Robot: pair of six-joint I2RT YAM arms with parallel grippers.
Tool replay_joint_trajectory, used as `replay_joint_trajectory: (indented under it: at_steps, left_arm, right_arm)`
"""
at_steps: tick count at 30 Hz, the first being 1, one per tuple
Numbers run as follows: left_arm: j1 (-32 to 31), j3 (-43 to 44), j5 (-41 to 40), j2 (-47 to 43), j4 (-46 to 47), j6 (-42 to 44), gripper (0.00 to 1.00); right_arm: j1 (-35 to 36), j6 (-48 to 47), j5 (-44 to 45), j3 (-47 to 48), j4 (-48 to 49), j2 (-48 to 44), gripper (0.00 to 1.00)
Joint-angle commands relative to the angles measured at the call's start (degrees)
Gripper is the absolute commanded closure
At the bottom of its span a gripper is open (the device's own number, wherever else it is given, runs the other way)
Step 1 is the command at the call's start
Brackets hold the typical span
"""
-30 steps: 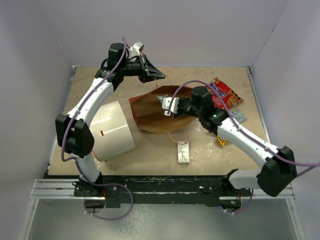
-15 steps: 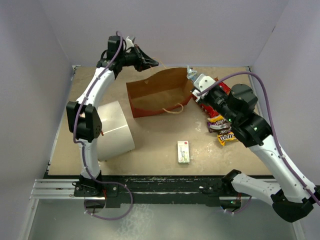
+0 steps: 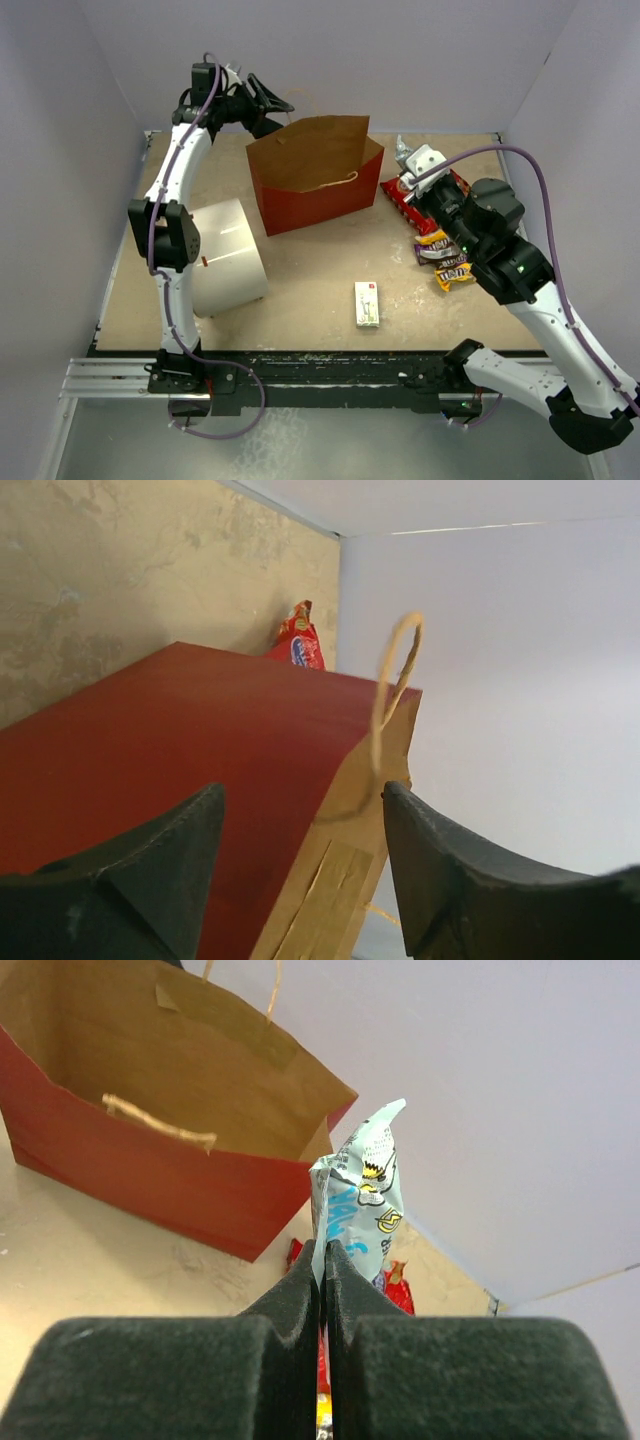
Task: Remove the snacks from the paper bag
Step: Adjust the paper bag at the center of the board.
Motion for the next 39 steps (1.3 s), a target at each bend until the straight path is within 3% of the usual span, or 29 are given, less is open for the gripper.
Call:
replay_joint_trajectory:
  at_steps: [1,3,4,5,9,15,22,28,34,39]
  left_arm:
    - [0.9,2.6,-1.5,-6.0,-3.7,5.9,0.3]
    - [1.6,2.4,-2.1,-7.6,-5.4,7.5,0.23]
    - [2.0,2.2,-2.3,-8.4,-5.9,8.1,0.04]
    - [2.4,1.9,-2.4,-9.3,-6.3,8.6,0.0]
    - [4.1,0.2,-2.6,-12.9,-6.6,10.3,0.01]
    - [5.9,0.0,-2.7,-17.9,-9.9,13.8,0.01]
    - [6.1,-5.0,-1.2,-24.4,-10.1,18.5,0.01]
    - [5.0,-9.7,3.5,-28.4,-8.3,20.0,0.0]
    - [1.9,-9.9,4.0,-29.8,-8.6,20.9,0.0]
    - [-0.6,-9.8,4.3,-30.0,-8.4,21.3,0.0]
  right_arm:
    - [0.0,5.1,6.3,0.3,1.3,0.9,1.0]
    - [0.1,9.4,10.8,0.8,1.2,2.5,1.0]
    - [0.1,12.2,13.5,1.1,1.0,3.5,1.0]
    - [0.0,15.4,16.5,1.3,0.4,4.5,1.0]
    - [-3.1,29.5,21.9,2.0,-5.3,9.0,1.0]
    - [-20.4,43.7,11.5,0.8,-14.8,15.7,1.0]
    - [-31.2,43.0,18.0,-1.7,-17.6,23.6,1.0]
    - [-37.7,42.3,21.8,1.7,-18.9,33.6,1.0]
    - [-39.3,42.6,22.6,-0.6,-17.5,38.6,1.0]
    - [-39.4,43.1,24.8,2.8,-18.4,45.2,0.99]
